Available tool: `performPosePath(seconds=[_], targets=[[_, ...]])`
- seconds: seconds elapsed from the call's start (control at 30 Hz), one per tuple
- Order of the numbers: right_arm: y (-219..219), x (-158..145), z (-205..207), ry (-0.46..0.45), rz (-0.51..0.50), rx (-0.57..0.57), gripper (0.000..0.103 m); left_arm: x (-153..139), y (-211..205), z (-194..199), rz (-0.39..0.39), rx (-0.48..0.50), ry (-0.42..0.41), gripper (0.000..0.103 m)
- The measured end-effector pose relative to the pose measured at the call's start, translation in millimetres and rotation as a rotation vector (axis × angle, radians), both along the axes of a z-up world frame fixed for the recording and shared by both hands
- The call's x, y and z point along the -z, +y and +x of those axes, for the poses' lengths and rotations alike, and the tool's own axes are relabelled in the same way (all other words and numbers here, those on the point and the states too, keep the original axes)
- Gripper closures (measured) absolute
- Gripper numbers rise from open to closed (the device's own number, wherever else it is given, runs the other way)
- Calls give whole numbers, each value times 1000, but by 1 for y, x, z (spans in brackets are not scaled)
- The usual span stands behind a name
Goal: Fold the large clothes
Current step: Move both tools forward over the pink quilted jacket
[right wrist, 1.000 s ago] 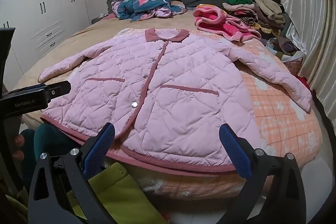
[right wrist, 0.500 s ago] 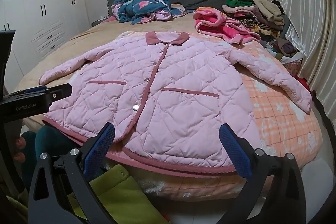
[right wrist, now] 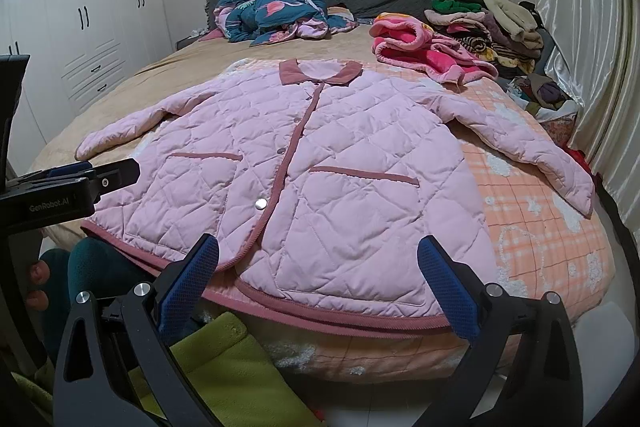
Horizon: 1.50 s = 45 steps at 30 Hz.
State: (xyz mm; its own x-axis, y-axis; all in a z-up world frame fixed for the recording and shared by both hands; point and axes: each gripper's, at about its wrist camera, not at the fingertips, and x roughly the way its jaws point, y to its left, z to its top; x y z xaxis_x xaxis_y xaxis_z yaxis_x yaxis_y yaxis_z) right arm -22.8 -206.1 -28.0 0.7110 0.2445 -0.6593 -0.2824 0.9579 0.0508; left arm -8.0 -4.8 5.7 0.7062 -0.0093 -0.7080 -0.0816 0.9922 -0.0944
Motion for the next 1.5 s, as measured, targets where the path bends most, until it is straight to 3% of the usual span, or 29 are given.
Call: performPosePath(seconds=[1.07,1.5], targets=[[3,2,2,18,14,-11,4,0,0,0,6,-1,-3,9],[-6,3,22,37,43,6,4,4,3,8,12,9,-5,9]])
